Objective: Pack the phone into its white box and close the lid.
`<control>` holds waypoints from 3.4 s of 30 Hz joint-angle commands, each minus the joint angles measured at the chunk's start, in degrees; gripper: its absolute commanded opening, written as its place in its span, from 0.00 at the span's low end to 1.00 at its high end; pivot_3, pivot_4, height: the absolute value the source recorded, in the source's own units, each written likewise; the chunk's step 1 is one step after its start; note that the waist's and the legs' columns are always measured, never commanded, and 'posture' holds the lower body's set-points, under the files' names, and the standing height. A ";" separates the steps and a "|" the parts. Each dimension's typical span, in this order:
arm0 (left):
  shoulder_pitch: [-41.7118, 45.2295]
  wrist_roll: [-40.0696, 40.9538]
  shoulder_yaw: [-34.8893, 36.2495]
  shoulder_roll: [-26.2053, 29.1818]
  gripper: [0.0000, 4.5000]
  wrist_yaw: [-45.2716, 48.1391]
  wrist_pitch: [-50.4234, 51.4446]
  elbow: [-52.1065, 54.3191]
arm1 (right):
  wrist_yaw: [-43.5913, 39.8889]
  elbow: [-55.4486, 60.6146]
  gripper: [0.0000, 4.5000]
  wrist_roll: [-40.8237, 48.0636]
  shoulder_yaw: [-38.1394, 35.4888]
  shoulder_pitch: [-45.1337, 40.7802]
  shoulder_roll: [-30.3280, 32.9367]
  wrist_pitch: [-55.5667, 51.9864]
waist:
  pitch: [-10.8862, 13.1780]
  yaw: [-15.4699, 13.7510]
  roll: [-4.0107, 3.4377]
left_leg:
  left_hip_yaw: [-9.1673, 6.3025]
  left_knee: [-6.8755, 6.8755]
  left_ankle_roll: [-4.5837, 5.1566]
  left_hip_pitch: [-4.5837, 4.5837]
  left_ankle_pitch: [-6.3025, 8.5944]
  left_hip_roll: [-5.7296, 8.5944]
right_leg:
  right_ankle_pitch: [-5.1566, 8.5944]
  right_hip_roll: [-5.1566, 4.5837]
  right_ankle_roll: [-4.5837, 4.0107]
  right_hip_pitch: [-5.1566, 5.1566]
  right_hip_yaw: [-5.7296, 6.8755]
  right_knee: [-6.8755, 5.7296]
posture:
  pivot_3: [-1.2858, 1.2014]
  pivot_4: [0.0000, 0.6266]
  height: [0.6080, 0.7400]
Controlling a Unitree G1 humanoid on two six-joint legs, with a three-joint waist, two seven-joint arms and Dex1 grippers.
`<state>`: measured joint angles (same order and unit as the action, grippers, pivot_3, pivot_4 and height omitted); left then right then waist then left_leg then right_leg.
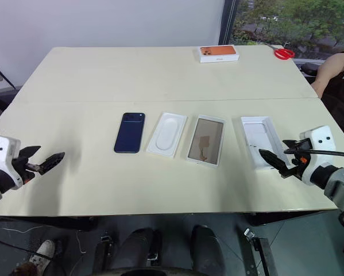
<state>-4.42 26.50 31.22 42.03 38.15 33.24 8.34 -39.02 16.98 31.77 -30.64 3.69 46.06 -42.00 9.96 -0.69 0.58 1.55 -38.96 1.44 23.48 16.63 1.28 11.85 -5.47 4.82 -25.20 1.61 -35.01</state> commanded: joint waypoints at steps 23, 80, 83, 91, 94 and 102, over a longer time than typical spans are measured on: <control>9.96 5.59 -10.37 -3.38 1.00 -2.63 5.50 10.88 | 1.81 6.13 1.00 1.89 5.95 -7.13 -0.98 0.86 | 0.00 -0.07 0.00 | 0.00 -0.04 0.01 0.00 0.00 0.01 | -0.01 0.02 0.02 0.04 0.01 -0.02 | 0.52 0.24 1.00; 55.81 3.75 -4.22 -38.76 0.01 -25.61 58.79 -9.76 | 14.04 25.50 1.00 5.21 16.87 -6.23 -6.28 -5.35 | 0.01 -0.15 0.19 | -0.12 -0.27 0.09 -0.18 -0.01 0.08 | -0.10 0.50 0.44 0.39 0.14 -0.16 | 0.52 0.24 1.00; 57.12 6.57 -2.85 -41.01 0.01 -25.64 59.23 -10.68 | 13.49 24.65 1.00 4.81 15.21 -5.57 -5.29 -4.88 | 0.01 -0.27 0.19 | -0.12 -0.27 0.09 -0.18 -0.02 0.10 | -0.10 0.49 0.44 0.40 0.14 -0.15 | 0.52 0.24 1.00; 59.15 9.32 -4.43 -49.89 0.01 -31.40 59.26 -14.36 | 11.16 20.81 1.00 2.30 9.81 -3.89 -2.32 -2.56 | 0.03 -0.21 0.24 | -0.11 -0.30 0.09 -0.16 -0.01 0.15 | -0.10 0.46 0.45 0.42 0.13 -0.12 | 0.52 0.24 1.00; 59.26 9.28 -3.99 -51.90 0.01 -33.45 59.26 -16.15 | 10.89 20.57 1.00 1.83 9.08 -3.45 -2.21 -1.99 | 0.04 -0.03 0.24 | -0.12 -0.30 0.09 -0.17 -0.01 0.14 | -0.10 0.48 0.45 0.42 0.14 -0.13 | 0.52 0.24 1.00; 60.37 7.65 -5.98 -53.85 0.01 -36.19 59.26 -19.54 | 11.03 21.16 1.00 1.32 8.61 -2.72 -2.79 -1.83 | 0.04 -0.21 0.24 | -0.12 -0.29 0.10 -0.17 -0.01 0.11 | -0.10 0.54 0.45 0.42 0.13 -0.13 | 0.52 0.24 1.00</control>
<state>54.05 34.13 26.25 -10.14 2.14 92.02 -11.37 -28.07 36.82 33.29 -20.65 1.19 43.35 -45.11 10.00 -0.90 0.83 1.42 -39.25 1.54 23.31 16.62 1.39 11.76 -4.93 5.27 -24.78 1.73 -35.13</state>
